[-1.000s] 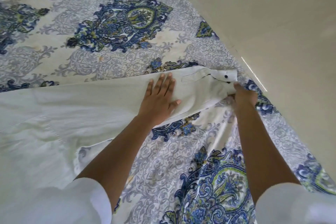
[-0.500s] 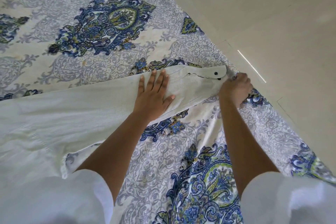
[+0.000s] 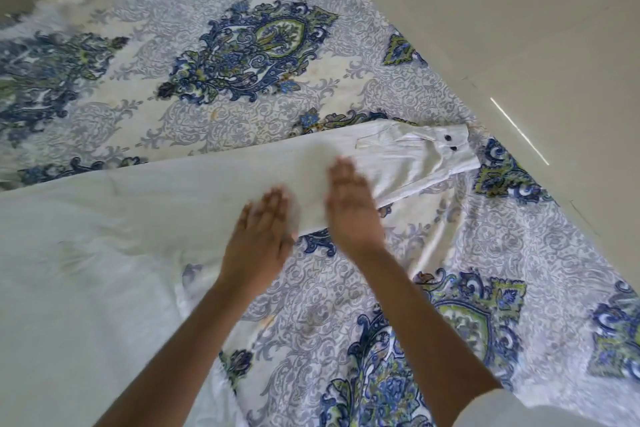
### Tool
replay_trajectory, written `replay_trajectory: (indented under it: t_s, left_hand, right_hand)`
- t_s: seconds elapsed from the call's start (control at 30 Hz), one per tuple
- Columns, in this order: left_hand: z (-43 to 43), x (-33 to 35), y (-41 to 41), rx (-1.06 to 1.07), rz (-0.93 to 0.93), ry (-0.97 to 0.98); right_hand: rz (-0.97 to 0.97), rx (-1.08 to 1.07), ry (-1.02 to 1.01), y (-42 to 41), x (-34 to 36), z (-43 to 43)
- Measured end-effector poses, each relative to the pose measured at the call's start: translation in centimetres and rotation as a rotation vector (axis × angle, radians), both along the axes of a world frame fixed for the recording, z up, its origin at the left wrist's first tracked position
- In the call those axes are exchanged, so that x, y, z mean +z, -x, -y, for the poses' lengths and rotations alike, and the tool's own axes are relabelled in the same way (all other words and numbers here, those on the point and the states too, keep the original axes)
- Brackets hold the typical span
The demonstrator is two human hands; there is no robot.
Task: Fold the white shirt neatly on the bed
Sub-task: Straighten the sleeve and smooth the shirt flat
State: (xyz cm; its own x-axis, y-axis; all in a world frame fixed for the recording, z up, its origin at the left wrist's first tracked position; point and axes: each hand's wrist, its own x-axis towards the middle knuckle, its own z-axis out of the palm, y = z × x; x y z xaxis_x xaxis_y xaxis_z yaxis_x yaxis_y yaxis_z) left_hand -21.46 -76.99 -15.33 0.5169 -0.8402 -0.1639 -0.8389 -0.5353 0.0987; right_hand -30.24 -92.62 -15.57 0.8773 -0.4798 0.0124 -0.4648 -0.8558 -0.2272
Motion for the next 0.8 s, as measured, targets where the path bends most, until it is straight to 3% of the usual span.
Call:
replay_trajectory:
  t_s: [0.1, 0.17, 0.23, 0.27, 0.37, 0.47, 0.57, 0.8]
  left_hand:
    - [-2.8, 0.2, 1.7, -0.003, -0.010, -0.023]
    - [-5.6, 0.3, 1.4, 0.037, 0.043, -0.027]
    - [-7.9, 0.8, 1.2, 0.081, 0.111, 0.007]
    - [-8.7, 1.0, 1.3, 0.101, 0.140, 0.034]
    - [-10.1, 1.5, 1.8, 0.269, 0.217, 0.085]
    - [-11.3, 1.4, 1.8, 0.468, 0.295, 0.181]
    - [-12.4, 1.0, 1.4, 0.477, 0.288, 0.232]
    - [-13.6, 0.6, 0.6, 0.388, 0.005, 0.352]
  right_hand:
    - [-0.129, 0.095, -0.043, 1.1, -0.3, -3.2]
    - [-0.160, -0.103, 0.030, 3.2, -0.6, -1.2]
    - [-0.215, -0.348, -0.056, 4.4, 0.6, -0.2]
    - [-0.196, -0.363, -0.071, 4.0, 1.1, -0.7]
    - [-0.190, -0.037, 0.025, 1.2, 2.2, -5.8]
    - [-0.152, 0.189, -0.082, -0.3, 2.2, -9.5]
    - [-0.141, 0.212, -0.091, 0.4, 2.2, -9.9]
    - [0.001, 0.179, -0.009, 0.0, 1.3, -7.8]
